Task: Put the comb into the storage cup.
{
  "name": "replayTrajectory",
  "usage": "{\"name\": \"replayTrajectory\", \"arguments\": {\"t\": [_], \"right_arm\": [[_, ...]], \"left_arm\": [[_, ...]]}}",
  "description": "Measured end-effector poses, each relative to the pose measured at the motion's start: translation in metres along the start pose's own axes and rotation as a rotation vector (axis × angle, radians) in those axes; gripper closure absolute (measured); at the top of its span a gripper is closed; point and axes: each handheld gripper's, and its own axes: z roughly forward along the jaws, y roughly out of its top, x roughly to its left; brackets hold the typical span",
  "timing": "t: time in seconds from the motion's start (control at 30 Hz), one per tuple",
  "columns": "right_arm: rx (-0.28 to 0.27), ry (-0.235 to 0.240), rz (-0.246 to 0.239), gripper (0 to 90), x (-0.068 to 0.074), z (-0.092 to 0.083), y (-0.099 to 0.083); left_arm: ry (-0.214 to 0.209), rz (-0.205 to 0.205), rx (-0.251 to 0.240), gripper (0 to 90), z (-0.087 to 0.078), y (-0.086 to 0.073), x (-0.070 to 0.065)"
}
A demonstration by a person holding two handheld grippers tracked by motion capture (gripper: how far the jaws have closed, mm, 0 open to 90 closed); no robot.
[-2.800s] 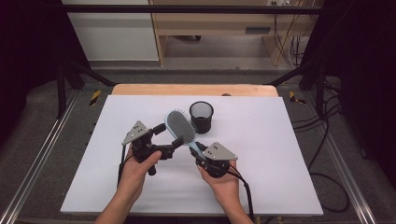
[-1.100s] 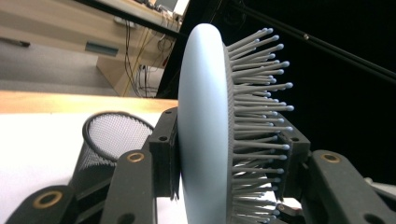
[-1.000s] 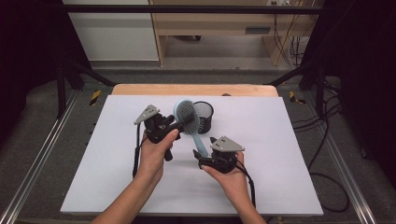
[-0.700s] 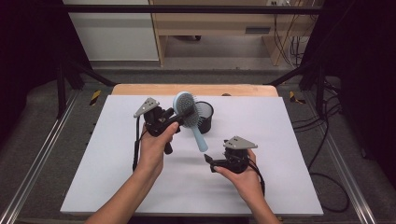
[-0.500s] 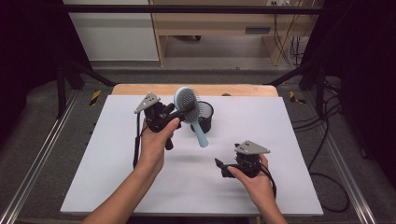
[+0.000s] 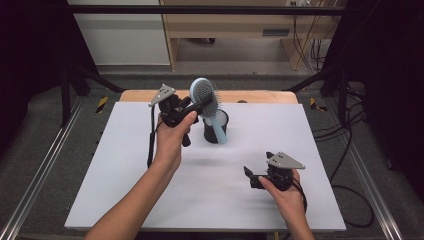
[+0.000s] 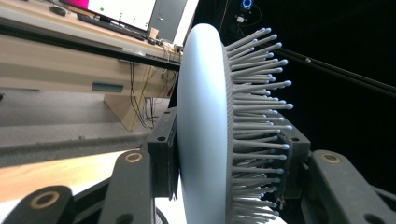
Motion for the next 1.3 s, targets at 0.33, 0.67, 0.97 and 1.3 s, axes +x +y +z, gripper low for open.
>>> {"name": "replayTrajectory", "arguments": {"t": [0.33,0.67,0.97,1.3], "right_arm": [[-0.001,-0.002,0.001,5.2,0.001,0.0,-0.004],[0.002,0.002,0.006,5.2,0.001,0.0,-0.005],[0.002,0.005,0.003,5.2,0.001,0.0,-0.005],[0.0,0.009,0.003,5.3,0.0,0.0,-0.005]], "left_arm": [[0.001,-0.025,-0.035,52.1,0.011,0.008,0.009],[0.036,-0.029,-0.049,52.1,0.023,0.013,0.018],[0.058,-0.037,-0.063,52.1,0.031,0.01,0.028],[0.075,-0.006,-0.082,52.1,0.042,0.008,0.035]]}}
